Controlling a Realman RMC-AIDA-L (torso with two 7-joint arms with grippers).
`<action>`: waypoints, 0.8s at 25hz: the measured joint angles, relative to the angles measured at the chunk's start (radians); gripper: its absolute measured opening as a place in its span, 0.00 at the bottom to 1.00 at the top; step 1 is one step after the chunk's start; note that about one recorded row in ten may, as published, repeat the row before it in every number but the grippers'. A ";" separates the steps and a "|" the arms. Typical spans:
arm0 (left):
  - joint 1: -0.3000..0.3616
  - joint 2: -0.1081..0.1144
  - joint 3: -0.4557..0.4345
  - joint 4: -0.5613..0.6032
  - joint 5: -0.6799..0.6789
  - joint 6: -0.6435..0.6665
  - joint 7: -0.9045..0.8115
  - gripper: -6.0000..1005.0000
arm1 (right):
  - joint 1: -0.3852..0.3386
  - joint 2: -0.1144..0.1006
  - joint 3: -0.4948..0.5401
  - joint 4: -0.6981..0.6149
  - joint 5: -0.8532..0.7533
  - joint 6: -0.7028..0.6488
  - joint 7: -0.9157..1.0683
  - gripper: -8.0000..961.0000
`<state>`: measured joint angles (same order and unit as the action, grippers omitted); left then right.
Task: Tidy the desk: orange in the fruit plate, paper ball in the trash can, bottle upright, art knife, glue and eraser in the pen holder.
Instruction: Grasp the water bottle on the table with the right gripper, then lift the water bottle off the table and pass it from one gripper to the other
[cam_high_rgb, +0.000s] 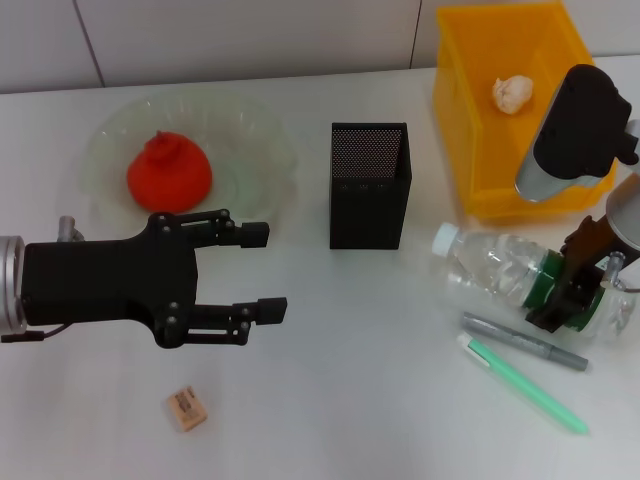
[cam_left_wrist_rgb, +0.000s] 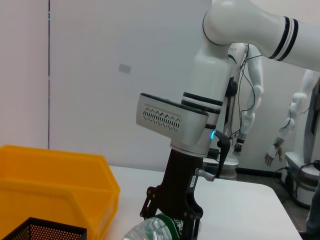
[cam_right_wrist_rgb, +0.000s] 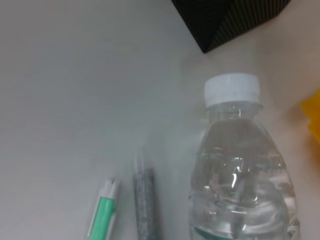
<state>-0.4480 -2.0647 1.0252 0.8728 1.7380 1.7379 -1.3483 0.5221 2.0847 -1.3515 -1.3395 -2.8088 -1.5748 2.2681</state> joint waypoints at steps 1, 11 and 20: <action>0.000 0.000 0.000 0.000 0.000 0.000 0.000 0.78 | -0.001 0.000 0.000 -0.004 0.003 -0.004 -0.001 0.79; 0.000 0.000 -0.001 0.000 0.000 0.000 0.000 0.78 | -0.016 0.000 -0.012 -0.052 0.015 -0.032 0.001 0.79; 0.000 0.000 -0.007 0.000 0.000 0.000 0.000 0.78 | -0.081 0.001 -0.012 -0.220 0.053 -0.096 0.005 0.79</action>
<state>-0.4479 -2.0647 1.0184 0.8728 1.7379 1.7380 -1.3484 0.4410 2.0860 -1.3637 -1.5592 -2.7557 -1.6713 2.2734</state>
